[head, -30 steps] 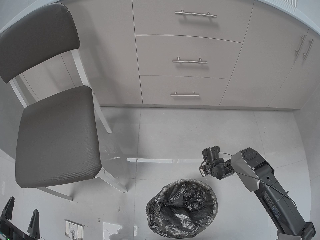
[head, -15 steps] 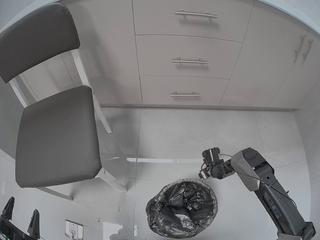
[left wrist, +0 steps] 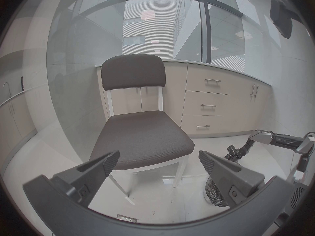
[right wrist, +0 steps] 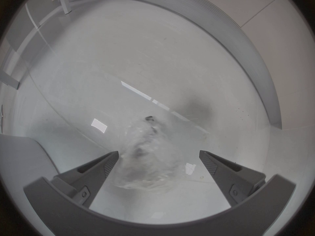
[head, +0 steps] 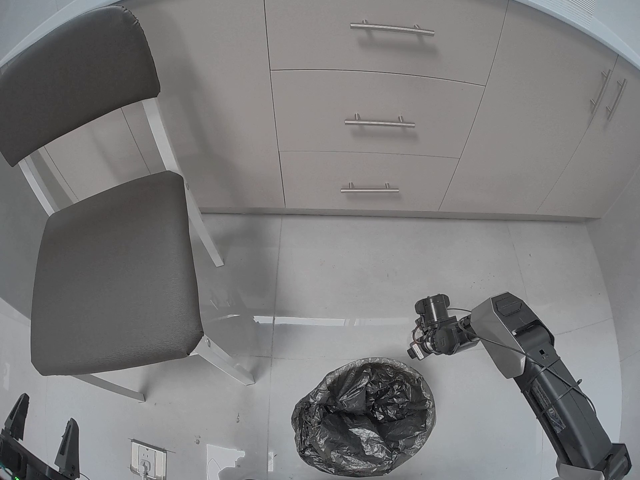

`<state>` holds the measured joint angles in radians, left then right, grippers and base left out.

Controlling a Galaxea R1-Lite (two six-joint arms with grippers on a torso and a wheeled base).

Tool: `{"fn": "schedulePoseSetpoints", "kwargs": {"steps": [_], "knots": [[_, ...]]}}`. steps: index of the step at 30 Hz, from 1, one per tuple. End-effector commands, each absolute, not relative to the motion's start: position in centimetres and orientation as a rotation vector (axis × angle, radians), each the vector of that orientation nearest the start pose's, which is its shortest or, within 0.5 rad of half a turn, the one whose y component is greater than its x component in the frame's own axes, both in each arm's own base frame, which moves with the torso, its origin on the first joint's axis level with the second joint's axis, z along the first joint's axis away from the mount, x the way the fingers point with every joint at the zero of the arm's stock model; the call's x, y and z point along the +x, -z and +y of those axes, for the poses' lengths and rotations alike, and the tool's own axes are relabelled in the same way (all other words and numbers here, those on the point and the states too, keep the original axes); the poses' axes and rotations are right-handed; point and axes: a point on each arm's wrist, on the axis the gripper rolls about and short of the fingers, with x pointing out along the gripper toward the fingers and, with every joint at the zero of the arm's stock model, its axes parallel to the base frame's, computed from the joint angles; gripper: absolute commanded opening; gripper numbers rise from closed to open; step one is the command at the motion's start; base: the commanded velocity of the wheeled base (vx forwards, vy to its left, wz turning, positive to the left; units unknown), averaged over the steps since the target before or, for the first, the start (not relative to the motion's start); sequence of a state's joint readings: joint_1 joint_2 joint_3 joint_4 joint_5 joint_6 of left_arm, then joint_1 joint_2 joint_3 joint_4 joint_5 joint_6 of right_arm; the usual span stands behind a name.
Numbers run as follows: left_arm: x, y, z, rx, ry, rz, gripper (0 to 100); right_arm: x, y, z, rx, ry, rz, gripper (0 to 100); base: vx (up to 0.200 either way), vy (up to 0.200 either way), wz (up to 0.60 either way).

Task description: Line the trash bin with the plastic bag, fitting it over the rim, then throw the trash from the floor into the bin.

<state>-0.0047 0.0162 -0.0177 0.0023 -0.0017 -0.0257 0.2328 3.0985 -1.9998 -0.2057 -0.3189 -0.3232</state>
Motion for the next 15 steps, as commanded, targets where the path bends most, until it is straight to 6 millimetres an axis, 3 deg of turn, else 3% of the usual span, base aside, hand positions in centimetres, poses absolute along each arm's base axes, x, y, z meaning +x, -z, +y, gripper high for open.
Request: {"fn": "schedulePoseSetpoints", "kwargs": {"steps": [1,11,12,15], "knots": [[-2.28,-7.62,0.01,-0.026,0.006,0.002,100,49.86,18.77,10.79,-0.542,-0.053,0.869,100,0.000,0.000,0.00],[-2.28,-7.62,0.01,-0.026,0.006,0.002,100,49.74,18.75,11.50,-0.545,-0.069,0.861,100,0.000,0.000,0.00],[-2.28,-7.61,0.01,-0.026,0.006,0.003,100,49.72,18.75,11.57,-0.545,-0.069,0.860,0,0.000,0.000,0.00],[-2.28,-7.62,0.01,-0.026,0.006,0.002,100,49.72,18.75,11.57,-0.545,-0.069,0.860,0,0.000,0.000,0.00]]}}
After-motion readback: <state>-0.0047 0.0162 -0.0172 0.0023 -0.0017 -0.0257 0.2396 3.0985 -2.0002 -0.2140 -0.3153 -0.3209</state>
